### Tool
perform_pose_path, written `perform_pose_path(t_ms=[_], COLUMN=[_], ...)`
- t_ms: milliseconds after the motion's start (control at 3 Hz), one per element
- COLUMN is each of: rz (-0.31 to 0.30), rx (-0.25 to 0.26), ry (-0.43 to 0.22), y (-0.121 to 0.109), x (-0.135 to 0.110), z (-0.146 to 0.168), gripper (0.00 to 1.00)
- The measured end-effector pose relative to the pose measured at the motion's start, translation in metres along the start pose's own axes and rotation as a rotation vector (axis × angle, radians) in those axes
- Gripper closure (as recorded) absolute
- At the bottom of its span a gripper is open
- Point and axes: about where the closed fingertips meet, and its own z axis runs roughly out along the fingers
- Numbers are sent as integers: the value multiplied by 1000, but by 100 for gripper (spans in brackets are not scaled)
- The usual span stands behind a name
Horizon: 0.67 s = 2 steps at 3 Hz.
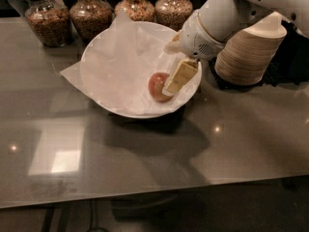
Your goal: Pick apple from white bowl
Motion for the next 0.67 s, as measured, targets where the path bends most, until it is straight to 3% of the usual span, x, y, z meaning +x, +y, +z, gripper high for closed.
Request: perform_pose_path(t_ms=[667], rz=[27], rx=[-44], ry=[-3], y=[-2], x=[8], z=[30], gripper=[26])
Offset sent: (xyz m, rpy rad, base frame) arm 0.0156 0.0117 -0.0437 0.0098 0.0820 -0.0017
